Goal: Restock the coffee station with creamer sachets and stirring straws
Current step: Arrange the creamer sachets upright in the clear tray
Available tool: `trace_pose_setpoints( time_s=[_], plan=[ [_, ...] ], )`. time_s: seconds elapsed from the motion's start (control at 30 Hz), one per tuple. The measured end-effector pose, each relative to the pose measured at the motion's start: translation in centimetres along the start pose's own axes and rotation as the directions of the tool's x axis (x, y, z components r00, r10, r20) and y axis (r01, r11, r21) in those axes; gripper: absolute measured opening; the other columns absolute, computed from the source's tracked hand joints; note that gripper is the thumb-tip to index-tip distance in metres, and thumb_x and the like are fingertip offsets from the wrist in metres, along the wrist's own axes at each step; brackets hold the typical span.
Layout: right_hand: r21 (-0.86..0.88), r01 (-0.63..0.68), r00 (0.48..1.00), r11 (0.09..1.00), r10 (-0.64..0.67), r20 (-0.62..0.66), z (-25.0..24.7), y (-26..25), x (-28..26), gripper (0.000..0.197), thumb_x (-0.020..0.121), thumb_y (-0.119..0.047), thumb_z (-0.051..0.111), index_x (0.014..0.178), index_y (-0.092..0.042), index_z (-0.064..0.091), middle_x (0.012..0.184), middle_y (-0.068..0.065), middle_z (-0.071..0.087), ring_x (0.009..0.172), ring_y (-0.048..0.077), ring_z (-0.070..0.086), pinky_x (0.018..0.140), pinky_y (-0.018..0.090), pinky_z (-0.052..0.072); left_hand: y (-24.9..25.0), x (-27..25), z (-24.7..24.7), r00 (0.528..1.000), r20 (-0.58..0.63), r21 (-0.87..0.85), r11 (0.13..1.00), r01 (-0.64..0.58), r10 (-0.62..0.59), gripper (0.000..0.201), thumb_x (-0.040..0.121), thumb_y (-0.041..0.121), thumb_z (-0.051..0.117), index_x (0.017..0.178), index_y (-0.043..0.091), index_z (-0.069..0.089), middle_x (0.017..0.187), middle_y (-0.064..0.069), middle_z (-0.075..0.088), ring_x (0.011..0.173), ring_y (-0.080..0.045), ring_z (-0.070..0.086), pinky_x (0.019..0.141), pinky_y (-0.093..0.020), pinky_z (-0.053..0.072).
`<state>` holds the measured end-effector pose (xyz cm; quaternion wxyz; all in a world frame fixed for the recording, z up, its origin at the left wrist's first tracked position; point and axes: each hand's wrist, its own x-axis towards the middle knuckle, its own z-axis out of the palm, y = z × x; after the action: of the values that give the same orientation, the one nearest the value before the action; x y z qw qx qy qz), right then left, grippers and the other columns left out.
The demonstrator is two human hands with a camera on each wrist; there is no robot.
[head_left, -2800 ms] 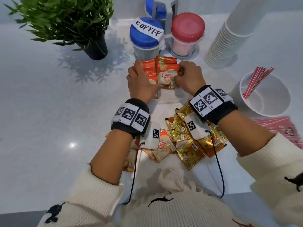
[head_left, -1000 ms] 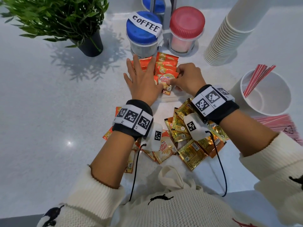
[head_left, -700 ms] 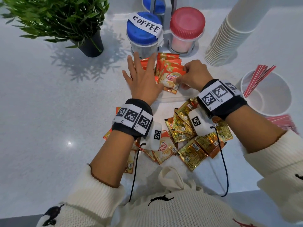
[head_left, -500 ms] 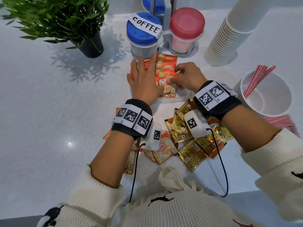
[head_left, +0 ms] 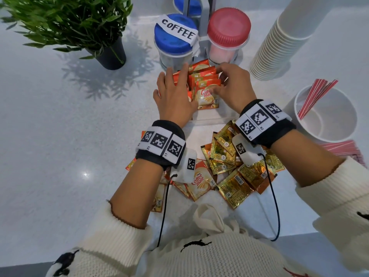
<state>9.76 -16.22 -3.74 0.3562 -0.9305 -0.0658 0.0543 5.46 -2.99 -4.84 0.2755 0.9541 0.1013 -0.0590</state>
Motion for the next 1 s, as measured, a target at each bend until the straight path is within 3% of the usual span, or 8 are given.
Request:
trace_pose_setpoints(
  time_s=[0.1, 0.27, 0.43, 0.57, 0.7, 0.77, 0.93, 1.0],
  plan=[
    [0.078, -0.026, 1.0, 0.997, 0.026, -0.003, 0.25, -0.11, -0.04, 0.05, 0.076, -0.004, 0.07, 0.121, -0.009, 0.049, 0.089, 0.004, 0.052, 0.069, 0.009, 0.048, 0.06, 0.011, 0.04, 0.16, 0.02, 0.16, 1.0, 0.019, 0.02, 1.0, 0.006, -0.007, 0.086, 0.084, 0.03, 0.063, 0.15, 0.029, 0.007, 0.157, -0.011, 0.004, 0.145, -0.032, -0.001, 0.114, -0.053, 0.01],
    [0.181, -0.142, 0.99, 0.973, 0.14, 0.024, 0.27, 0.04, -0.08, 0.055, 0.075, -0.005, 0.072, 0.123, -0.01, 0.045, 0.078, -0.005, 0.051, 0.071, 0.008, 0.053, 0.063, 0.014, 0.045, 0.2, 0.02, 0.3, 1.0, 0.007, 0.021, 1.0, 0.015, -0.015, 0.093, 0.082, 0.034, 0.065, 0.15, 0.026, 0.001, 0.158, -0.012, 0.003, 0.146, -0.033, 0.0, 0.114, -0.052, 0.01],
    [0.067, -0.222, 0.972, 0.973, 0.215, 0.09, 0.17, 0.5, -0.66, 0.064, 0.078, -0.011, 0.07, 0.133, -0.008, 0.038, 0.117, 0.012, 0.058, 0.105, 0.023, 0.056, 0.077, 0.021, 0.039, 0.09, 0.08, 0.29, 1.0, 0.013, 0.023, 1.0, 0.004, -0.005, 0.088, 0.083, 0.032, 0.065, 0.15, 0.026, 0.008, 0.158, -0.012, 0.003, 0.146, -0.032, -0.002, 0.116, -0.053, 0.009],
    [0.045, -0.237, 0.968, 0.97, 0.232, 0.099, 0.64, 0.48, -0.78, 0.074, 0.073, -0.006, 0.074, 0.134, -0.011, 0.033, 0.117, 0.019, 0.056, 0.094, 0.024, 0.056, 0.063, 0.018, 0.039, 0.01, 0.08, 0.31, 1.0, 0.016, 0.007, 1.0, 0.0, 0.0, 0.086, 0.083, 0.035, 0.065, 0.149, 0.026, 0.01, 0.158, -0.011, 0.003, 0.146, -0.032, -0.003, 0.116, -0.052, 0.007],
    [0.11, -0.201, 0.979, 0.973, 0.194, 0.066, 0.82, 0.47, -0.65, 0.058, 0.075, -0.001, 0.069, 0.124, -0.009, 0.039, 0.08, 0.003, 0.055, 0.066, 0.01, 0.051, 0.047, 0.005, 0.036, -0.04, -0.05, 0.17, 1.0, 0.018, 0.0, 1.0, -0.01, 0.01, 0.09, 0.081, 0.041, 0.066, 0.149, 0.026, 0.01, 0.158, -0.011, 0.003, 0.146, -0.031, -0.004, 0.116, -0.051, 0.006],
    [0.142, -0.161, 0.987, 0.977, 0.162, 0.006, 0.75, 0.27, -0.43, 0.048, 0.078, 0.001, 0.066, 0.119, -0.007, 0.043, 0.067, -0.005, 0.048, 0.063, 0.007, 0.049, 0.049, 0.002, 0.037, -0.03, -0.08, 0.23, 1.0, 0.019, 0.001, 1.0, -0.016, 0.016, 0.094, 0.079, 0.042, 0.068, 0.149, 0.026, 0.008, 0.158, -0.011, 0.003, 0.146, -0.031, -0.003, 0.115, -0.051, 0.006],
    [0.178, -0.138, 0.989, 0.974, 0.146, -0.035, 0.7, 0.11, -0.37, 0.032, 0.079, 0.003, 0.061, 0.101, -0.014, 0.044, 0.074, -0.001, 0.053, 0.072, 0.011, 0.051, 0.052, 0.002, 0.037, -0.02, 0.02, 0.45, 1.0, 0.01, 0.049, 0.999, -0.014, 0.013, 0.096, 0.077, 0.038, 0.071, 0.149, 0.027, 0.009, 0.156, -0.012, 0.007, 0.145, -0.033, 0.0, 0.115, -0.052, 0.009],
    [0.134, -0.173, 0.983, 0.976, 0.179, -0.033, 0.51, 0.18, -0.5, 0.028, 0.08, -0.002, 0.061, 0.105, -0.01, 0.05, 0.087, 0.006, 0.06, 0.081, 0.015, 0.054, 0.061, 0.01, 0.038, 0.01, 0.03, 0.52, 1.0, 0.007, 0.063, 0.998, -0.015, 0.015, 0.094, 0.078, 0.038, 0.069, 0.149, 0.028, 0.009, 0.156, -0.013, 0.008, 0.145, -0.033, 0.001, 0.115, -0.052, 0.01]
  ],
)
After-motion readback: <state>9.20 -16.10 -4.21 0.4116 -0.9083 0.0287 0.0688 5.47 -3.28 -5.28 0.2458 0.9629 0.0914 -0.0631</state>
